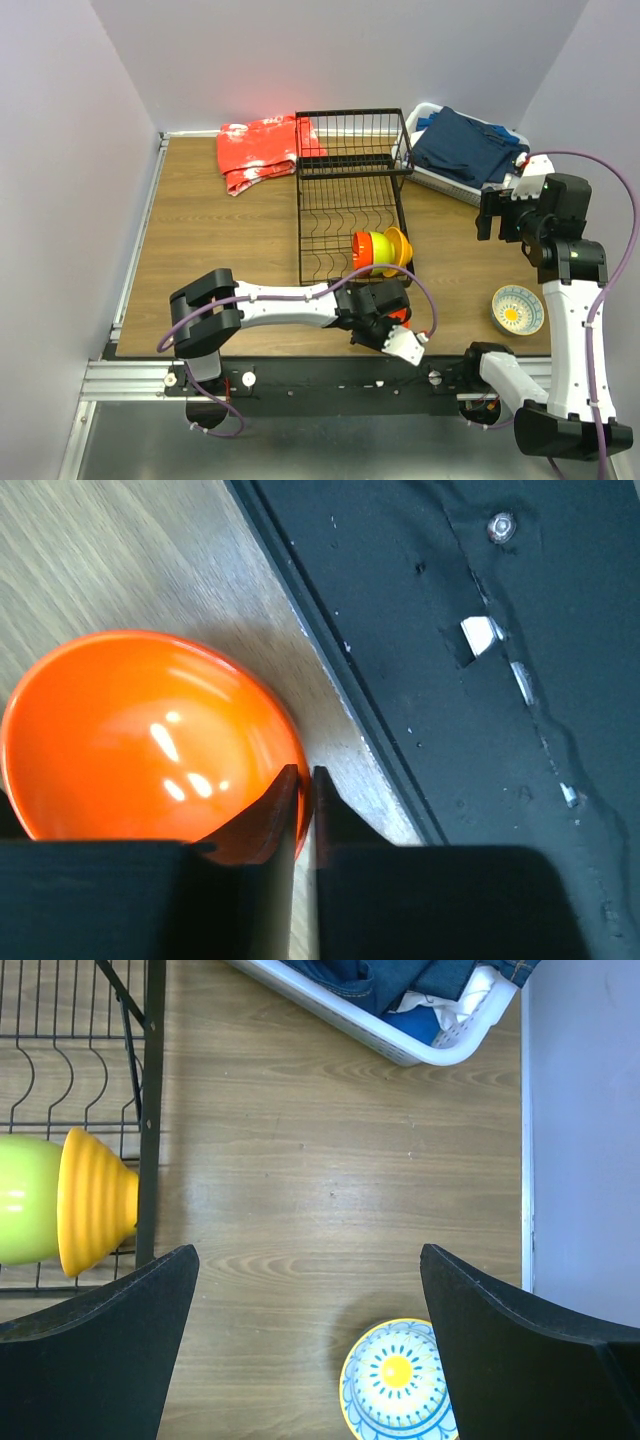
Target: Load the bowls into the dish rack
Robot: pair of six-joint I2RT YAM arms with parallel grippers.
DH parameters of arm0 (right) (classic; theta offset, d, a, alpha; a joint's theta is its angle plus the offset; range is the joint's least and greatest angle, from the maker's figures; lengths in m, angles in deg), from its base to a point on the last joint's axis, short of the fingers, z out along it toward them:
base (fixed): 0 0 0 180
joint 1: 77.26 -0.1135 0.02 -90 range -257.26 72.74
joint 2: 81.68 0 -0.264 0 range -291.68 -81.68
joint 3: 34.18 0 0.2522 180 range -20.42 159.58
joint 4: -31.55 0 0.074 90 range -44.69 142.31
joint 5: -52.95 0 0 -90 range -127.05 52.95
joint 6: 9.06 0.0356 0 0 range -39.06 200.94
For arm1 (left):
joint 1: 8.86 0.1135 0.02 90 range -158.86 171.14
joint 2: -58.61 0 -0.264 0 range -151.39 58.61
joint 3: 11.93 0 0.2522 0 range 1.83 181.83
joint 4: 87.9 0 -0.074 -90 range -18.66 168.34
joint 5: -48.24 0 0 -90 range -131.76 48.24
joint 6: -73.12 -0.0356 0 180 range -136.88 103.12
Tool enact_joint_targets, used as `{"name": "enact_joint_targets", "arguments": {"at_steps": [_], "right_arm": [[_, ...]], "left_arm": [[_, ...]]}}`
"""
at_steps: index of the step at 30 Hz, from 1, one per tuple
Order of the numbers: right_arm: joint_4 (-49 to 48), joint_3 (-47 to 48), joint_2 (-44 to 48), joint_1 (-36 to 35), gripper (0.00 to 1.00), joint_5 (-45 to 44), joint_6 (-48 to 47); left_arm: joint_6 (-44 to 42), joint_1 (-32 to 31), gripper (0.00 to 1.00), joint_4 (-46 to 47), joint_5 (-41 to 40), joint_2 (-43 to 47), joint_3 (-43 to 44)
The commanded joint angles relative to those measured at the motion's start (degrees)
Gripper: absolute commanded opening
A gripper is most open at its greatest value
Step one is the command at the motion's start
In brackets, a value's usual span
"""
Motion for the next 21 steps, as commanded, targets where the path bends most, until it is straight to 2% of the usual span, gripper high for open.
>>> {"name": "enact_joint_targets", "arguments": {"at_steps": [1, 2, 7, 11, 13, 16, 18, 19, 21], "right_arm": [[-0.4, 0.0, 0.1, 0.5, 1.00, -0.1, -0.3], [-0.3, 0.0, 0.0, 0.5, 1.00, 0.3, -0.4], [0.1, -0.2, -0.1, 0.5, 1.00, 1.5, -0.1], [0.2, -0.1, -1.7, 0.5, 1.00, 1.9, -0.1], [0.1, 0.0, -2.6, 0.5, 1.00, 1.8, -0.1], [-0.5, -0.2, -4.0, 0.5, 1.00, 0.8, -0.6], [0.3, 0.6, -5.2, 0.5, 1.00, 1.0, -0.7], [0.5, 0.7, -5.6, 0.5, 1.00, 1.4, -0.9], [0.8, 0.5, -5.8, 0.5, 1.00, 2.1, -1.1]], "left_arm": [[1.8, -0.6, 0.04, 0.4, -0.6, 1.2, 0.4], [2.1, -0.5, 0.01, -0.2, -0.1, 1.8, 0.5], [1.2, 1.0, 0.00, -8.7, 4.1, 9.8, 2.8], [1.8, 6.5, 0.00, -15.3, 12.1, 17.0, 8.3], [5.2, 11.9, 0.00, -16.6, 16.9, 20.3, 9.8], [10.5, 20.2, 0.00, -15.0, 22.0, 23.2, 10.8], [17.9, 24.6, 0.00, -12.5, 24.8, 25.4, 9.2], [20.8, 28.5, 0.00, -7.9, 28.7, 26.4, 7.6], [25.6, 32.2, 0.00, -2.6, 32.1, 30.0, 0.7]]}}
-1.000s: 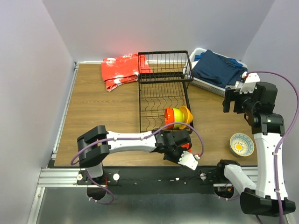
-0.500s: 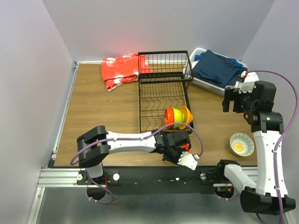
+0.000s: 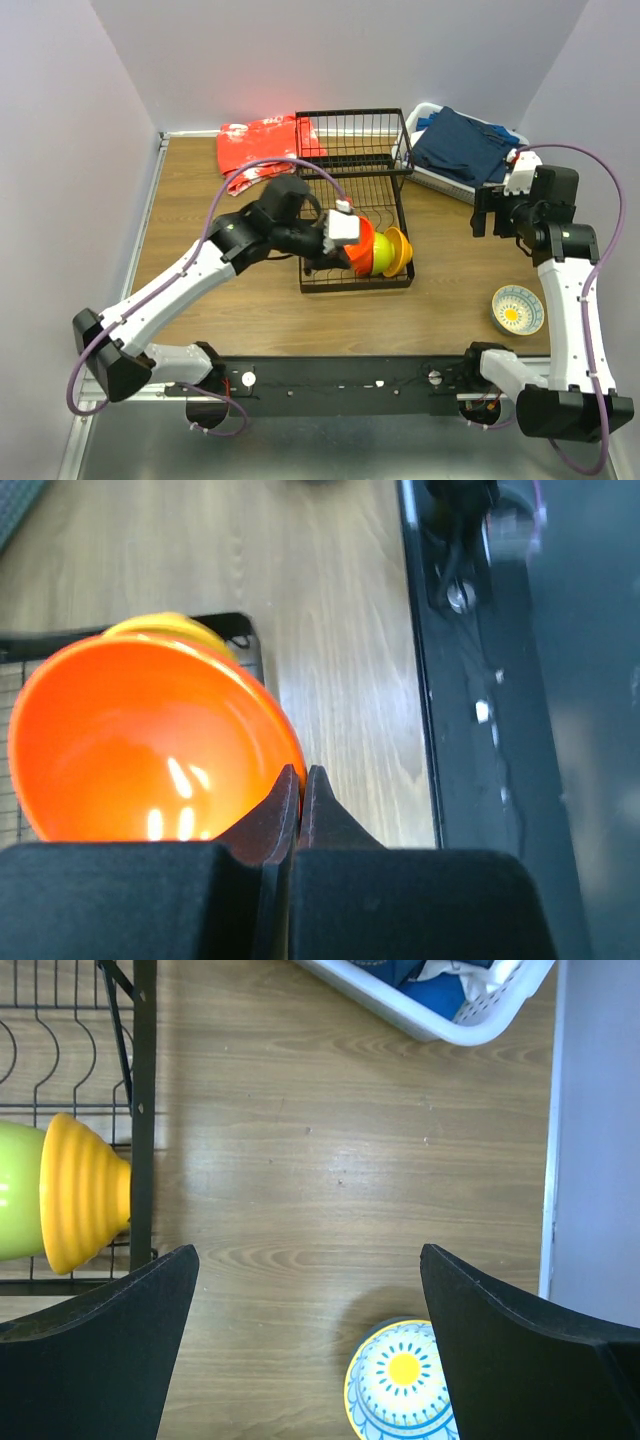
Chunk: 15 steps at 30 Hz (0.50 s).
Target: Load the bowls into the dish rack
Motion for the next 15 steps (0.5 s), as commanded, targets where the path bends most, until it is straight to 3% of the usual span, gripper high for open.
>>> {"name": "enact_joint_targets", "arguments": {"at_steps": [1, 5, 10, 13, 15], "right_arm": [[1.0, 0.3, -1.2, 0.5, 1.00, 1.5, -1.0], [1.4, 0.6, -3.0, 0.5, 1.00, 0.4, 0.5], [4.6, 5.4, -5.9, 0.5, 1.00, 0.7, -1.7], [5.7, 7.0, -7.9, 0.5, 1.00, 0.3, -1.5], [6.2, 8.0, -9.6, 0.5, 1.00, 1.4, -1.5]], "left_arm": [[13.7, 9.3, 0.00, 13.8, 13.5, 5.5, -11.2], [24.0, 13.4, 0.00, 33.3, 17.3, 9.1, -24.5], [49.4, 16.5, 0.00, 61.4, 17.1, 8.1, -33.3], [56.4, 18.4, 0.02, 71.0, 16.7, 5.1, -36.2], [60.4, 19.9, 0.03, 72.3, 15.9, 3.0, -36.5]]}}
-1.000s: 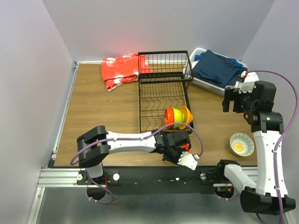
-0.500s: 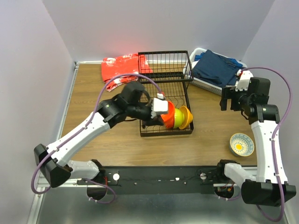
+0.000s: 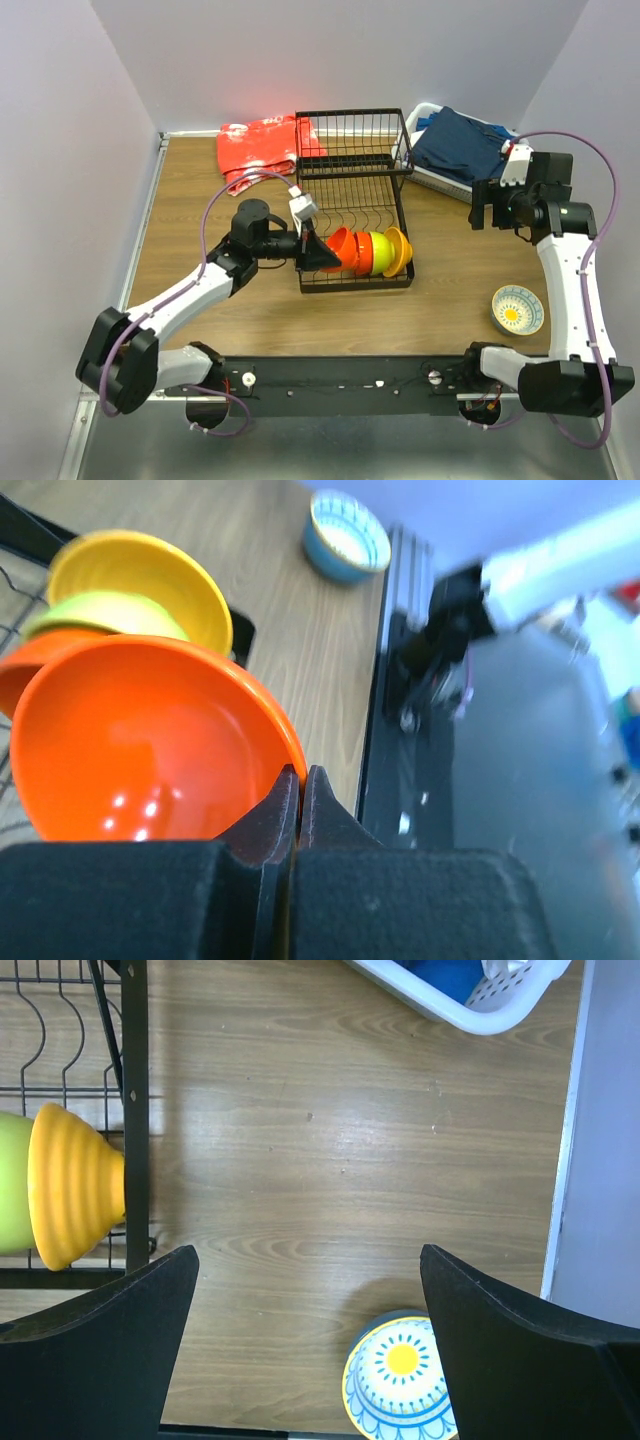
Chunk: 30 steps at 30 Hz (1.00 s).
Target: Load the bowls into the dish rack
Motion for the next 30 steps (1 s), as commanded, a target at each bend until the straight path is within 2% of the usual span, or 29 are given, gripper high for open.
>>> {"name": "enact_joint_targets", "arguments": {"at_steps": [1, 6, 8, 9, 10, 13, 25, 30], "right_arm": [[2.9, 4.1, -3.0, 0.5, 1.00, 1.3, -1.0], [2.3, 3.5, -4.1, 0.5, 1.00, 0.0, -1.4], [2.4, 2.8, -3.9, 0.5, 1.00, 0.0, -1.5], [2.5, 2.1, -3.8, 0.5, 1.00, -0.2, -1.6], [2.7, 1.8, -3.6, 0.5, 1.00, -0.1, -1.8], [3.1, 1.1, -3.7, 0.5, 1.00, -0.3, -2.1], [3.3, 1.7, -6.3, 0.5, 1.00, -1.0, -3.0], [4.4, 2.9, -7.3, 0.5, 1.00, -1.6, -3.7]], "left_arm": [[17.3, 3.0, 0.03, 21.9, 1.2, -3.5, -1.1], [30.7, 6.4, 0.02, 35.1, 2.4, -11.0, -5.2], [36.3, 7.5, 0.02, 45.2, 2.4, -13.6, -7.3], [43.0, 8.0, 0.02, 49.2, 2.1, -16.3, -8.2], [45.6, 8.4, 0.02, 57.3, 2.0, -17.6, -9.0], [52.0, 10.1, 0.02, 65.3, 0.4, -21.0, -10.9], [69.8, 11.2, 0.04, 83.5, -5.1, -35.8, -9.8], [72.9, 11.3, 0.04, 84.2, -6.0, -40.2, -7.8]]}}
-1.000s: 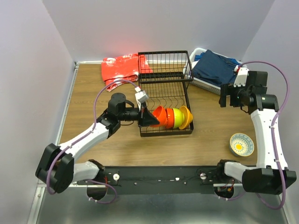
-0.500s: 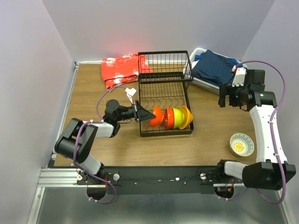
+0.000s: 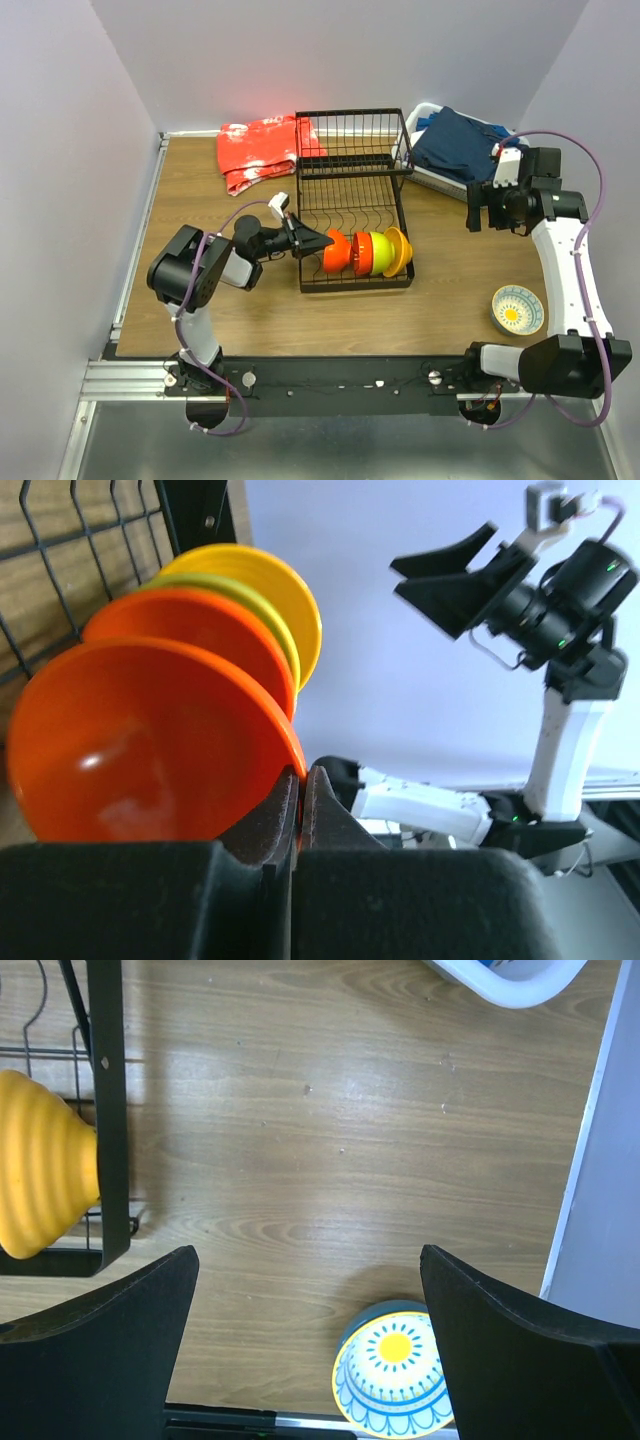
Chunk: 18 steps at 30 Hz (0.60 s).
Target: Load the bowls into the dish rack
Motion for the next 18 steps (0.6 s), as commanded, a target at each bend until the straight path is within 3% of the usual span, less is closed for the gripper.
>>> {"name": "enact_joint_targets", "arguments": {"at_steps": [1, 18], "right_arm": [[2.1, 1.2, -1.0, 0.5, 1.00, -1.7, -1.5], [2.3, 1.9, -3.6, 0.5, 1.00, -2.2, -1.9]], "left_arm": [[5.3, 0.2, 0.04, 21.1, -2.6, -2.7, 2.0], [10.5, -1.0, 0.03, 21.3, -2.8, -8.7, 5.2]]}}
